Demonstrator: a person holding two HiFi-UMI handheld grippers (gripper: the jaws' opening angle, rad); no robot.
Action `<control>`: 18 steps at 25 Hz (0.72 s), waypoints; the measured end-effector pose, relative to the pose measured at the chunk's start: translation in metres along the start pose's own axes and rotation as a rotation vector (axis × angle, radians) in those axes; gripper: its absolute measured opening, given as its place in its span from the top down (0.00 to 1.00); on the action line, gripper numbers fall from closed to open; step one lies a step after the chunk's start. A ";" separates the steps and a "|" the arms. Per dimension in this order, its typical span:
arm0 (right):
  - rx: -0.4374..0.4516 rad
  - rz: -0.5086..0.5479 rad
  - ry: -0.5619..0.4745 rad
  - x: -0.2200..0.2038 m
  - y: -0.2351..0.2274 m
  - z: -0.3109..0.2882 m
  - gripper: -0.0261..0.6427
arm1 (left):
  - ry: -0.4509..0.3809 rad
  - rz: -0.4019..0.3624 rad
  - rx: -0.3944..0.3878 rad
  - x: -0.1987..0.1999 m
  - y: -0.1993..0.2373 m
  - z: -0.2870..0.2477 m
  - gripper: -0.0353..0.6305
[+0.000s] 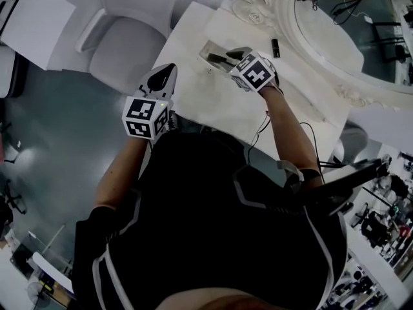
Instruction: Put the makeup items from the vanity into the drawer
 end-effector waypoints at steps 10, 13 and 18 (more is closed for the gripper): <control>-0.130 -0.095 -0.219 0.034 -0.010 0.087 0.78 | -0.054 -0.062 -0.109 0.045 -0.001 -0.003 0.94; -0.212 -0.145 -0.316 0.040 -0.015 0.120 0.79 | -0.084 -0.077 -0.134 0.065 -0.001 -0.004 0.94; -0.372 -0.297 -0.515 0.042 -0.025 0.185 0.82 | -0.141 -0.089 -0.135 0.098 0.002 0.002 0.94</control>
Point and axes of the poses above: the fingertips, and each gripper's own axes: z backward along the fingers, y to its left, x out of its top, the point moved 4 cm from there along z, backward along the fingers, and after that the axes turned 5 degrees about -x, right-handed, at the moved point
